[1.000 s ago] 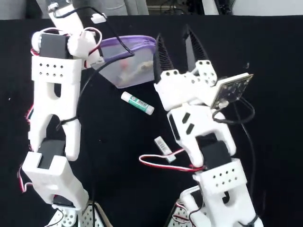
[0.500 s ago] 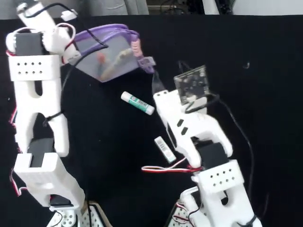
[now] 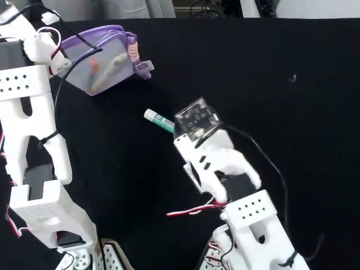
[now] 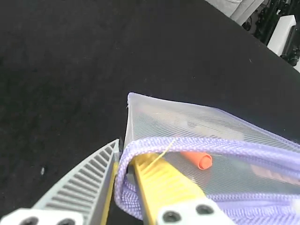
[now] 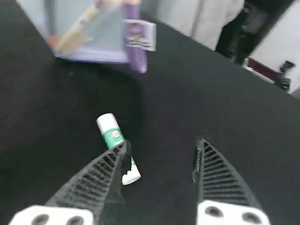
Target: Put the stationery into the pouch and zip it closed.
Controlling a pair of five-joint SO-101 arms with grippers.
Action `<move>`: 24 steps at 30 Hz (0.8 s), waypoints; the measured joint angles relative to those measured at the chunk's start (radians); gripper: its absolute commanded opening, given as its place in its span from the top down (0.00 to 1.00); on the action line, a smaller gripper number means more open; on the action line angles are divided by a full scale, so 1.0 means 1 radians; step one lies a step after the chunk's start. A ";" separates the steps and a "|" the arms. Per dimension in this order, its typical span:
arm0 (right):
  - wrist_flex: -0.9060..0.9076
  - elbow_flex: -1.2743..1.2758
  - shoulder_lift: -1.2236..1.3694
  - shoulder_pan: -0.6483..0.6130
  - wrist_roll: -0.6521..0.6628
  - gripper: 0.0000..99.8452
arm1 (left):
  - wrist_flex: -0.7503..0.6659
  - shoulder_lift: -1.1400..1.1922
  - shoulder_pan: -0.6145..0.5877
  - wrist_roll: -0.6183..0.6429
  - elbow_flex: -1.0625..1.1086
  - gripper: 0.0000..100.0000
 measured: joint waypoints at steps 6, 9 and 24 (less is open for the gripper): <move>0.000 -0.031 0.155 -0.018 0.003 0.79 | 0.000 0.000 0.000 0.000 0.000 0.97; 0.000 -0.117 0.302 -0.021 0.003 0.79 | 0.000 0.000 0.000 0.000 0.000 0.97; 0.158 -0.589 1.013 -0.035 0.114 0.79 | -0.002 0.034 -0.003 0.000 -0.005 0.97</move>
